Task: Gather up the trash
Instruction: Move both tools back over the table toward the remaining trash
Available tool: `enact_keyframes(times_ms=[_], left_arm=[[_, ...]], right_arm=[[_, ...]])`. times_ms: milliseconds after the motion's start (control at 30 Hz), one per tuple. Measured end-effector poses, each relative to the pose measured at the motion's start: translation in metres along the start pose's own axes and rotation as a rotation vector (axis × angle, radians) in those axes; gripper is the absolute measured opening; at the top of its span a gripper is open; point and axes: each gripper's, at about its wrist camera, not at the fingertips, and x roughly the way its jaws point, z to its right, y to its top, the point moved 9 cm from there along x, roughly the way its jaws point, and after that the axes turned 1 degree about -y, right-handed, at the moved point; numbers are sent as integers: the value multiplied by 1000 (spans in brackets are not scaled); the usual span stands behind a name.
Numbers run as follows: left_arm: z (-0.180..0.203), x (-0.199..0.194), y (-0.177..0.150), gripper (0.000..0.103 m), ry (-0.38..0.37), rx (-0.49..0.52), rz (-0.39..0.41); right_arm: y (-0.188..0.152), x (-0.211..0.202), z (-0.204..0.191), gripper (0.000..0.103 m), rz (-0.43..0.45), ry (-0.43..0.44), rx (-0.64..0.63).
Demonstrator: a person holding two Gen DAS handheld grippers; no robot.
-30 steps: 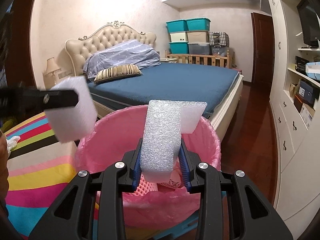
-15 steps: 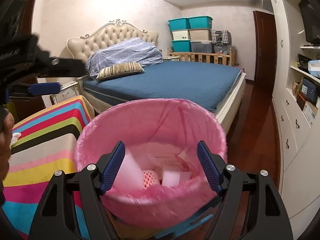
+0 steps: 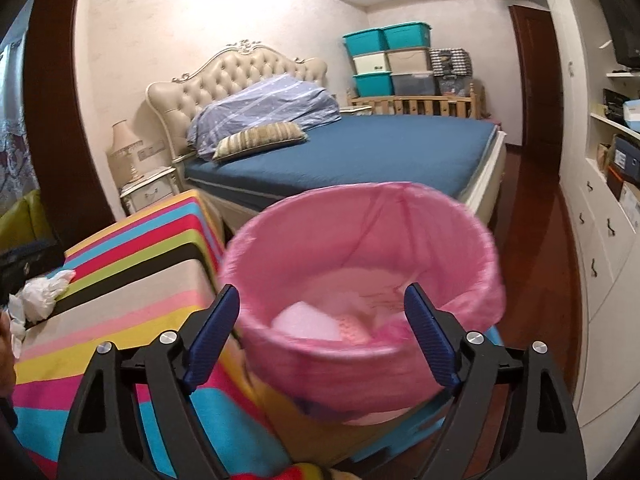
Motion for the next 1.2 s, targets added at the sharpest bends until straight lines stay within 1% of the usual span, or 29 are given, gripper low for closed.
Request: enact_keyframes(times_ms=[100,133,200,233,333,367,400,500,533,600,633,767,867,933,1033,1067,1133,1200], left_arm=[[-27,-20,-21,98,17,-25,-5],[-39,-32,-29,98,35,-25,1],[-53,-49,-40,98,70,-8,13],[-66,-64,-50,98,112,15,26],[-100,-98,-70,98,201,48,51],[-115,-112,-78,98,243,50,56],[-127,-122,-83,98,269,46,59],[-178,-168,-105,98,382,-4,73],[-194,-180,-114,98,416,-27,73],[-221,-198,-127,98,461,-70,65],[-240,-208,-143,98,486,-116,51],[-284,-226,-188,98,510,-230,-3],[-304,-235,-210,98,500,-286,-25],[-315,-241,-216,98,522,-278,-24],[-323,-245,-219,98,590,-244,-27],[-328,-243,-223,98,580,-270,-49],[-336,-240,-228,98,527,-332,-65],[-342,-240,-232,98,516,-386,-70]], right_arm=[[-1,0,-27,80,-9,35,-13],[-1,-2,-35,80,-10,47,-17],[-1,-5,-59,80,-17,84,-37],[-1,-7,-77,80,-19,110,-55],[-6,-9,-120,80,-32,166,-105],[-9,-10,-139,80,-39,190,-128],[-13,-11,-159,80,-50,215,-152],[-24,-15,-211,80,-79,275,-206],[-30,-17,-236,80,-92,306,-231],[-41,-21,-273,80,-115,351,-276],[-48,-25,-293,80,-121,370,-305],[-72,-36,-355,80,-136,416,-419],[-88,-37,-391,80,-168,444,-481],[-95,-39,-406,80,-185,457,-501],[-104,-39,-426,80,-225,476,-525],[-108,-37,-434,80,-237,481,-538],[-115,-34,-450,80,-260,484,-565],[-120,-31,-462,80,-275,498,-581]])
